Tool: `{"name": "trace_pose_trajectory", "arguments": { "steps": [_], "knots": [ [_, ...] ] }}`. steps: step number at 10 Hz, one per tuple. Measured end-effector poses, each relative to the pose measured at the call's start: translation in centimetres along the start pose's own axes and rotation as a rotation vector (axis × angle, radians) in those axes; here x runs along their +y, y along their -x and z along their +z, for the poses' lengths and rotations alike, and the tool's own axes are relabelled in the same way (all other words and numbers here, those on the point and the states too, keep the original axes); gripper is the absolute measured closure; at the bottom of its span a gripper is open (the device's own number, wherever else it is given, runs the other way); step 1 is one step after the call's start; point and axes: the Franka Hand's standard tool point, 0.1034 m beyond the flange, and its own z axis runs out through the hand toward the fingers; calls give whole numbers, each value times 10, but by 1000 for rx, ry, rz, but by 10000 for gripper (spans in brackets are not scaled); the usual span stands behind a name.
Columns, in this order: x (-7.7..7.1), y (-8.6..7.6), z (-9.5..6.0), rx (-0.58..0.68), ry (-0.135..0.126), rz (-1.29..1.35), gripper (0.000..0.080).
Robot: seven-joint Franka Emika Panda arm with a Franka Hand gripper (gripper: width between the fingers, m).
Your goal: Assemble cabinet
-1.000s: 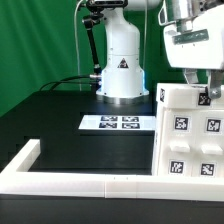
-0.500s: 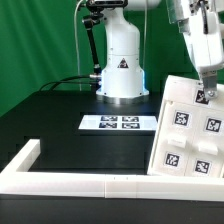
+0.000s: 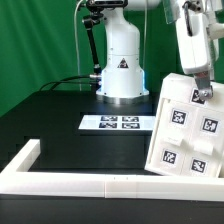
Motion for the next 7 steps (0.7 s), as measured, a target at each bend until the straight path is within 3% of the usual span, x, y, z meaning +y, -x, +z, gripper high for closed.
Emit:
{"name": "trace_pose_trajectory", "arguments": {
  "steps": [1, 4, 7],
  "knots": [
    [0, 0, 0, -1, 0, -28, 56],
    [4, 2, -11, -12, -7, -120, 3],
    [10, 10, -19, -19, -10, -150, 2]
  ]
}}
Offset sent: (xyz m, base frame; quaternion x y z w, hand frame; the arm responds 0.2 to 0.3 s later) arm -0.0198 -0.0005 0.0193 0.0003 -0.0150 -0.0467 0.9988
